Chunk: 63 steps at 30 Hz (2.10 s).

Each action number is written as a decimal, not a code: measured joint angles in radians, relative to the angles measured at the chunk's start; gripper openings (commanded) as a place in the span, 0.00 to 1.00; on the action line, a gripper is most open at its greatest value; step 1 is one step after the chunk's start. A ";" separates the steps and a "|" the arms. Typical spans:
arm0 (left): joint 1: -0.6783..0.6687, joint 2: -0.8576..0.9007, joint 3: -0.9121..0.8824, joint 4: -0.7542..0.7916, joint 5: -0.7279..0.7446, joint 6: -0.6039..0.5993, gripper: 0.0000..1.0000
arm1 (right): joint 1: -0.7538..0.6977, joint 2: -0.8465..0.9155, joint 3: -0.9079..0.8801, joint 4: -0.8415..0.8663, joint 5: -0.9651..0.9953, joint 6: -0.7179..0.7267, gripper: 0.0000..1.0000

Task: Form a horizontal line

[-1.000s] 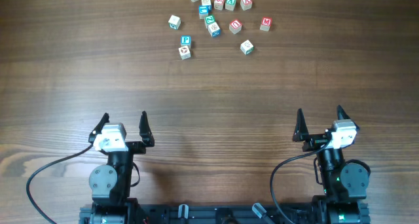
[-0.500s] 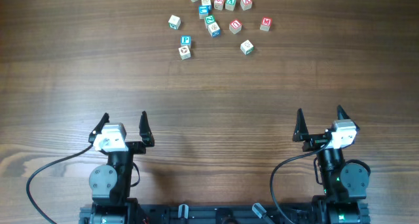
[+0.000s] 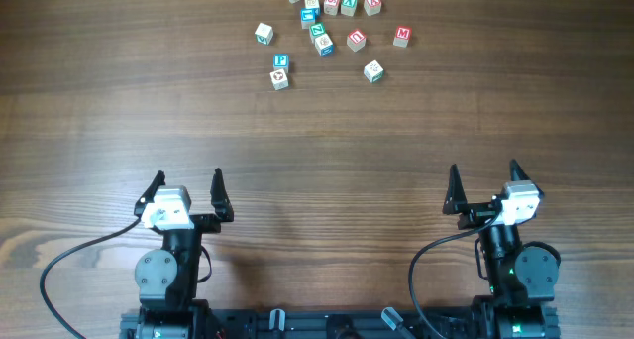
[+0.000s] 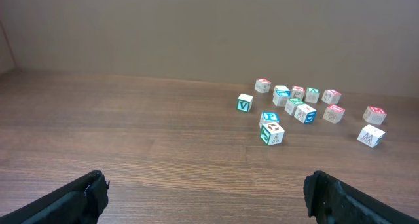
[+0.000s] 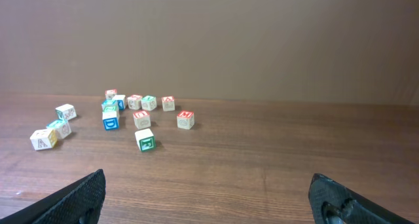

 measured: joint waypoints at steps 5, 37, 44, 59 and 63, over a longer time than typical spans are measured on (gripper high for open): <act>0.000 0.000 0.000 0.000 0.000 0.000 1.00 | 0.000 0.000 0.000 0.000 0.000 0.000 1.00; -0.001 0.719 0.916 -0.103 0.270 -0.006 1.00 | 0.000 0.000 0.000 0.000 0.000 0.000 1.00; -0.089 1.187 1.436 -0.398 0.347 0.005 1.00 | 0.000 0.001 0.000 0.000 0.000 0.000 1.00; -0.247 1.759 1.758 -0.332 0.359 0.079 1.00 | 0.000 0.001 0.000 -0.001 0.000 0.000 1.00; -0.252 1.827 1.758 -0.315 0.363 0.078 1.00 | 0.000 0.001 0.000 0.000 0.000 0.000 1.00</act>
